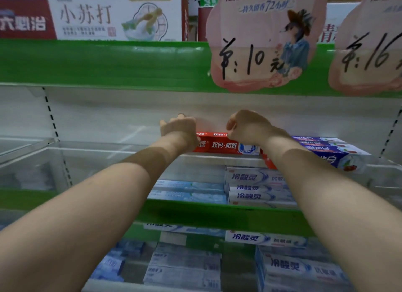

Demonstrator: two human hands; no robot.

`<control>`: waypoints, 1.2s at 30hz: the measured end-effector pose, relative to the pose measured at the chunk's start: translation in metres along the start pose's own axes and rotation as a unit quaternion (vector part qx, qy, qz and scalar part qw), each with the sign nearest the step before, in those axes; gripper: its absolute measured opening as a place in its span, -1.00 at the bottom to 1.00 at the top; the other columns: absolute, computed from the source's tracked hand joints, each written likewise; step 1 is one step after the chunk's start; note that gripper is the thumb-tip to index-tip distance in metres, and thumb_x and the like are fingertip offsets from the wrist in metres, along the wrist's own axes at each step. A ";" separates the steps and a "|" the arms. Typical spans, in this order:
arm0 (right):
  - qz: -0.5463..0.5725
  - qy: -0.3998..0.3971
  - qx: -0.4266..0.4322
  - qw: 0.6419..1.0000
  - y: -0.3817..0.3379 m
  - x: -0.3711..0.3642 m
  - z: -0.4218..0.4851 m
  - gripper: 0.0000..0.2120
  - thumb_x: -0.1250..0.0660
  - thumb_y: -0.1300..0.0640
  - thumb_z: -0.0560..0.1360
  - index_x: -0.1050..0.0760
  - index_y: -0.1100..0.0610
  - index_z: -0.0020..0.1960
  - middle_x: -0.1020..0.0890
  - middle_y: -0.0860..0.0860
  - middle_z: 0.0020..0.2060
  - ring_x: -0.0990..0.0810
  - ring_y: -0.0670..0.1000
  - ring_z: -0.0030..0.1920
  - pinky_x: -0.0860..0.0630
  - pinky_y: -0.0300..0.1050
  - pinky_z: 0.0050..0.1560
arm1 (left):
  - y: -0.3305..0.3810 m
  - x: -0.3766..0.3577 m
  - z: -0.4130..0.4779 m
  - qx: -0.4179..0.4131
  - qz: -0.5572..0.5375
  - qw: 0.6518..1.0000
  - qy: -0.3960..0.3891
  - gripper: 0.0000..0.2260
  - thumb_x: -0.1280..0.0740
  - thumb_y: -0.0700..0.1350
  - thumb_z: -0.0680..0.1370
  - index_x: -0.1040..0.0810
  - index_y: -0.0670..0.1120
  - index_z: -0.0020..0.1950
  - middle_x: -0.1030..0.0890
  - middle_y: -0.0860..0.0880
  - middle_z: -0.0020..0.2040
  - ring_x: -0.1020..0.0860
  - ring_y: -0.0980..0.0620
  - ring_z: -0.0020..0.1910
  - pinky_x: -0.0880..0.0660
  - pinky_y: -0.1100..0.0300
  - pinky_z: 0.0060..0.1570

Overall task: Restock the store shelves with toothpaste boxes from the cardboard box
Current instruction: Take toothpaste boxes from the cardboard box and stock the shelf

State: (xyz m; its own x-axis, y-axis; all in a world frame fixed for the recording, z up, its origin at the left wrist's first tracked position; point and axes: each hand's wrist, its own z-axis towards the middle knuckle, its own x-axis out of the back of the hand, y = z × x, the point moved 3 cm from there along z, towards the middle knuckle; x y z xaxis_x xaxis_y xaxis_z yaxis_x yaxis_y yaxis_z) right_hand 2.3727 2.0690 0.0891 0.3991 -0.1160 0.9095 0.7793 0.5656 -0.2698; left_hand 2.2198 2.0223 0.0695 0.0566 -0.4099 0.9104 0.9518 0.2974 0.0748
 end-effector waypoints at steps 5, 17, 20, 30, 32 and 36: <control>0.258 0.048 0.002 0.965 -0.043 0.000 -0.021 -0.88 -0.31 0.15 0.50 -0.63 0.14 -0.11 -0.68 0.06 -0.10 -0.63 0.06 -0.02 -0.55 0.02 0.14 | 0.001 0.027 -0.023 0.150 -0.503 0.850 0.049 -0.94 -0.28 -0.24 0.56 -0.51 -0.11 -0.07 -0.57 -0.05 -0.13 -0.53 0.00 -0.18 -0.50 0.20 -0.15; 0.605 0.014 0.037 0.795 -0.143 -0.021 -0.118 -0.82 -0.33 0.21 0.52 -0.56 0.03 -0.24 -0.54 -0.15 -0.49 -0.48 -0.20 -0.45 -0.46 -0.34 -0.38 | -0.051 0.047 -0.157 0.279 -0.742 0.575 0.203 -0.80 -0.22 -0.30 0.54 -0.52 -0.03 0.01 -0.56 -0.04 -0.21 -0.50 0.02 -0.31 -0.44 0.24 -0.42; 0.635 -0.034 0.051 0.770 -0.172 -0.041 -0.138 -0.84 -0.32 0.26 0.52 -0.56 0.09 -0.20 -0.54 -0.11 -0.46 -0.48 -0.21 -0.48 -0.43 -0.36 -0.42 | -0.078 0.049 -0.185 0.305 -0.732 0.558 0.244 -0.82 -0.24 -0.31 0.53 -0.50 -0.04 -0.03 -0.57 -0.10 -0.17 -0.51 0.00 -0.30 -0.46 0.22 -0.39; 0.659 -0.174 0.061 0.729 -0.267 -0.119 -0.220 -0.79 -0.28 0.36 0.53 -0.54 0.16 -0.24 -0.57 -0.02 -0.44 -0.48 -0.24 -0.52 -0.39 -0.40 -0.46 | -0.166 0.042 -0.305 0.398 -0.669 0.536 0.327 -0.83 -0.23 -0.36 0.53 -0.45 -0.09 -0.02 -0.52 -0.09 -0.34 -0.47 0.09 -0.52 -0.44 0.25 -0.45; 0.650 -0.198 0.071 0.731 -0.293 -0.128 -0.240 -0.80 -0.29 0.34 0.53 -0.55 0.15 -0.23 -0.56 -0.09 -0.49 -0.48 -0.25 -0.53 -0.39 -0.41 -0.46 | -0.189 0.048 -0.336 0.421 -0.647 0.537 0.339 -0.83 -0.23 -0.34 0.53 -0.47 -0.08 -0.01 -0.53 -0.08 -0.32 -0.48 0.09 -0.51 -0.46 0.22 -0.42; 0.640 -0.244 0.092 0.722 -0.348 -0.138 -0.293 -0.85 -0.30 0.32 0.53 -0.57 0.17 -0.19 -0.56 -0.11 -0.51 -0.47 -0.25 -0.53 -0.40 -0.40 -0.46 | -0.233 0.065 -0.407 0.452 -0.608 0.538 0.368 -0.83 -0.25 -0.30 0.53 -0.48 -0.03 -0.07 -0.56 -0.10 -0.22 -0.52 0.00 -0.34 -0.50 0.13 -0.31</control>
State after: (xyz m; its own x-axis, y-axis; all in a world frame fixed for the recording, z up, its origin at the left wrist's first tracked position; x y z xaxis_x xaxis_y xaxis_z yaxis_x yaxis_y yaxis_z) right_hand 2.1878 1.6488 -0.0347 0.4832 0.8749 -0.0340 -0.1735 0.0576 -0.9832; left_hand 2.1247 1.5755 -0.0539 -0.0223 -0.9076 -0.4192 -0.0988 -0.4152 0.9043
